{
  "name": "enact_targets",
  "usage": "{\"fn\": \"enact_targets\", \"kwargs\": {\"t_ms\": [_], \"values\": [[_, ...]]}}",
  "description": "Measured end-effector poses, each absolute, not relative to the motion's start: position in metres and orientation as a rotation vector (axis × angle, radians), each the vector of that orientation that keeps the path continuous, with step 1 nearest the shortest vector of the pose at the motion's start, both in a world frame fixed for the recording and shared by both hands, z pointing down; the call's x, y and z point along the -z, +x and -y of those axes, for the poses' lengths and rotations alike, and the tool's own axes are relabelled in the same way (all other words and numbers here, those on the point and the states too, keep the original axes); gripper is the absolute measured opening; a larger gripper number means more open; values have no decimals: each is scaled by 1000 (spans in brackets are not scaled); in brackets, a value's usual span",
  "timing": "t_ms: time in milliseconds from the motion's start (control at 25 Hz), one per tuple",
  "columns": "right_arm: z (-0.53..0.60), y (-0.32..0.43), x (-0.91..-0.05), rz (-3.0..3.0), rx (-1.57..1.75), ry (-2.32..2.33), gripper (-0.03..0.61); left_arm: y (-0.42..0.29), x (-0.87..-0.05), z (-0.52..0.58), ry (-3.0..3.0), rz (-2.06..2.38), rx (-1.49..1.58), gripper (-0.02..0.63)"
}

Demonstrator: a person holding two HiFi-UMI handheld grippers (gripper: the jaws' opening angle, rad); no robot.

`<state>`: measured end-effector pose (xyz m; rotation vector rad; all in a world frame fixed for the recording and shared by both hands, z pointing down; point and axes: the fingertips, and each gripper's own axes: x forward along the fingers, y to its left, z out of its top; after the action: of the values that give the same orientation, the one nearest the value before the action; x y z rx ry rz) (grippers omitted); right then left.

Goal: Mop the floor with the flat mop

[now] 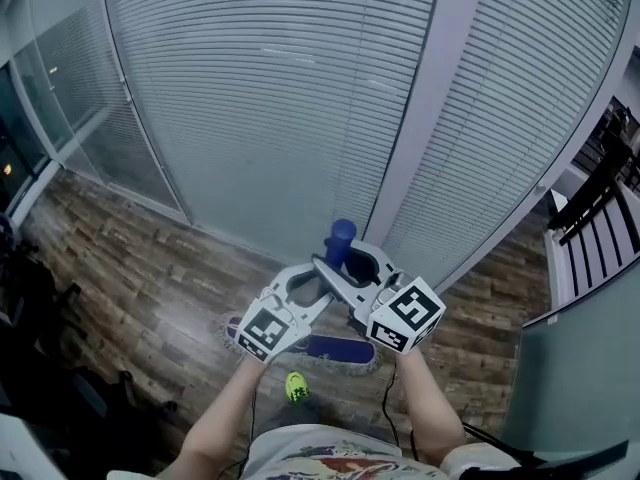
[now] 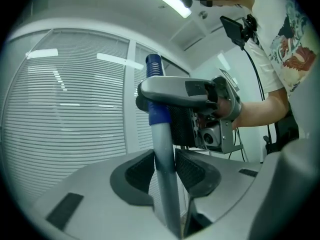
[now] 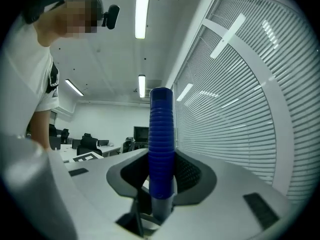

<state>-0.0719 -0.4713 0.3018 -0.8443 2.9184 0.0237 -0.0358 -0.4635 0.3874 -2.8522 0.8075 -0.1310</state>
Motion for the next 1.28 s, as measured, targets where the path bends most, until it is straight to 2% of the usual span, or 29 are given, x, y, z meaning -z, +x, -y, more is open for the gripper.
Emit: {"fn": "enact_targets", "kwargs": {"t_ms": [400, 720, 880, 1120, 1280], "values": [[220, 3, -340, -2992, -105, -690, 132, 40, -425, 232, -2809, -960, 249, 118], [38, 26, -395, -3030, 14, -522, 152, 67, -477, 67, -2814, -1042, 413, 118], [-19, 27, -413, -3054, -109, -422, 156, 72, -498, 15, -2817, -1087, 462, 118], [-50, 21, -423, -2988, -90, -354, 161, 68, -516, -12, -2847, -1083, 383, 121], [-94, 5, -478, -3242, -97, -182, 176, 53, -548, -45, -2869, -1060, 482, 126]]}}
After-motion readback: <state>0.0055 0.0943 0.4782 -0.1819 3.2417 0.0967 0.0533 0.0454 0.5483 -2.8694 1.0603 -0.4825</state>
